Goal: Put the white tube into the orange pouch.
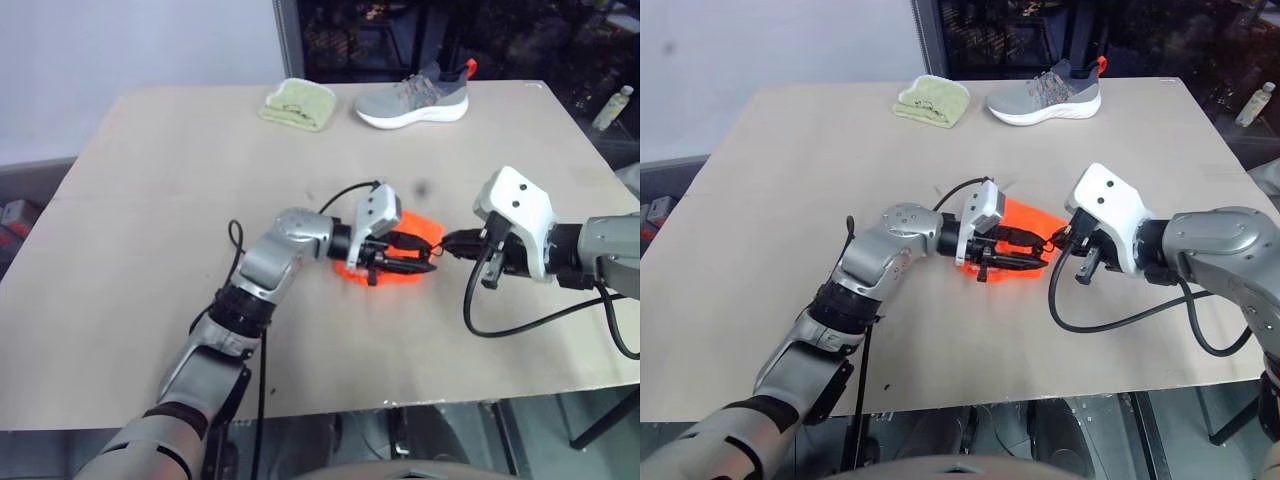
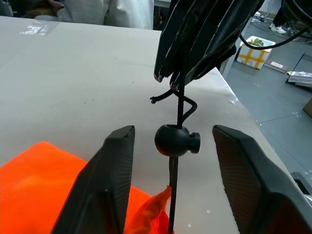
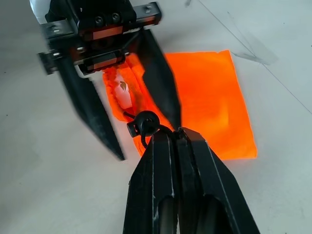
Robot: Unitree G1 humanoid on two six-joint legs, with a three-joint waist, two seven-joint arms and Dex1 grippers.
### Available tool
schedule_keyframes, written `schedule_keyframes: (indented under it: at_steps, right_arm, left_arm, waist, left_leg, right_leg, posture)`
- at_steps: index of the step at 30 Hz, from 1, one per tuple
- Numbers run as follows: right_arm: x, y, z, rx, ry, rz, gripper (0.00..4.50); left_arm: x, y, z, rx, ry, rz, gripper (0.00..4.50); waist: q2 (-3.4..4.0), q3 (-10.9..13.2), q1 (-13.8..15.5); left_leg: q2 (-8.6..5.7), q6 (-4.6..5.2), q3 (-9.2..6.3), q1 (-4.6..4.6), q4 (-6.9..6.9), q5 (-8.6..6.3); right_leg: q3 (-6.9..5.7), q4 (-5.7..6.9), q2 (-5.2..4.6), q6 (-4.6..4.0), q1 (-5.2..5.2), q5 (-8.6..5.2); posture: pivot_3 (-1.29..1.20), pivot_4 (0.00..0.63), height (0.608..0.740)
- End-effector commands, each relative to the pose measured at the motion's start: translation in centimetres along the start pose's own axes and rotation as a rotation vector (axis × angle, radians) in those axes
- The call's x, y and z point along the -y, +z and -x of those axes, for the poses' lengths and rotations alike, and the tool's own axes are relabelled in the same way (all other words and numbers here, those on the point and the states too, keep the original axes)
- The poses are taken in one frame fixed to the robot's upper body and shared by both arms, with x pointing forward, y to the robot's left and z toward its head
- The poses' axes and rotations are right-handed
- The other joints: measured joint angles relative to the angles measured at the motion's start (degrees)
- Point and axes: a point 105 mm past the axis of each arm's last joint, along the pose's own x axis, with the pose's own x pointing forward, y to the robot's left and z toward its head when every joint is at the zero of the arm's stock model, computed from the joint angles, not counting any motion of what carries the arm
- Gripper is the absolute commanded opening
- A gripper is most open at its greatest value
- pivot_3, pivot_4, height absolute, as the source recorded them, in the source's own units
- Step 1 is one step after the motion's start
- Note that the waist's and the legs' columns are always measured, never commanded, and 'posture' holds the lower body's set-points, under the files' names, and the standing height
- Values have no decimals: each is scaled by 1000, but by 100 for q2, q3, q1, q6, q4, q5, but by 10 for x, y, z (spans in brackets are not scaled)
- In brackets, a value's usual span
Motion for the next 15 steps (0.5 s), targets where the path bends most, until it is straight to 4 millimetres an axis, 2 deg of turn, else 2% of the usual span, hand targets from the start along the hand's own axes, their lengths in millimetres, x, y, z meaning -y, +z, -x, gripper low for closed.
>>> schedule_keyframes:
  at_steps: [1,2,7,10,15]
  right_arm:
    - [1,7,4,28,-16,27,0]
    - [1,7,4,27,-16,27,0]
    - [1,7,5,30,-23,22,0]
    - [6,7,6,36,-54,7,0]
    - [22,8,15,54,-144,-32,0]
  left_arm:
    - [0,16,1,26,-5,-62,447]
    - [0,16,1,25,-6,-62,151]
    - [0,15,3,10,-10,-72,154]
    - [0,6,5,-28,-13,-67,154]
    - [-3,-44,18,-183,38,-1,154]
  waist:
    - [0,0,0]
    - [0,0,0]
    - [0,0,1]
    - [0,0,0]
    - [1,-1,-8]
  left_leg:
    - [0,0,0,0,0,0]
    - [0,0,0,0,0,0]
    - [0,0,0,0,0,0]
    - [0,0,0,0,0,0]
    - [0,0,1,3,-1,0]
  right_leg:
    - [0,0,0,0,0,0]
    - [0,0,0,0,0,0]
    - [0,0,0,0,0,0]
    - [0,0,0,0,0,0]
    - [2,0,0,0,1,0]
  posture:
    - [0,150,740]
    - [0,150,740]
    - [0,150,740]
    - [0,150,740]
    - [0,150,740]
